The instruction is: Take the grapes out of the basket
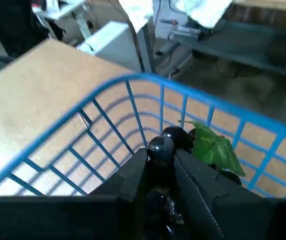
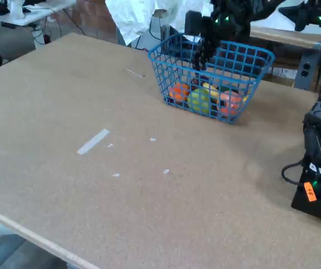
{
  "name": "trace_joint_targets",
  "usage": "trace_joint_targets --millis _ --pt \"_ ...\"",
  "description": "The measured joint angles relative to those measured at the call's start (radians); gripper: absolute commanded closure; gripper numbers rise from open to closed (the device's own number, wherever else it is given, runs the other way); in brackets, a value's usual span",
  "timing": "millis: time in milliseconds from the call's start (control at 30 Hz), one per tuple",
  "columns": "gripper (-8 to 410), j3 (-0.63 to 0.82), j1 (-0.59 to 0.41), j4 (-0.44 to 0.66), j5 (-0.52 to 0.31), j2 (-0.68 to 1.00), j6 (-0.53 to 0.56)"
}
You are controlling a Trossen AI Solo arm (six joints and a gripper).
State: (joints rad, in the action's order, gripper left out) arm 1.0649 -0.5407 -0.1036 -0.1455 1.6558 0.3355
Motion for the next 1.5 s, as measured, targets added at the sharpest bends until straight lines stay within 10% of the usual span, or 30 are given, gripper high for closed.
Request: trace_joint_targets --millis 733,1500 --pt "403 0.000 0.077 0.000 0.128 -0.237 -0.201" --pt "403 0.000 0.367 0.052 0.186 -0.320 -0.259"
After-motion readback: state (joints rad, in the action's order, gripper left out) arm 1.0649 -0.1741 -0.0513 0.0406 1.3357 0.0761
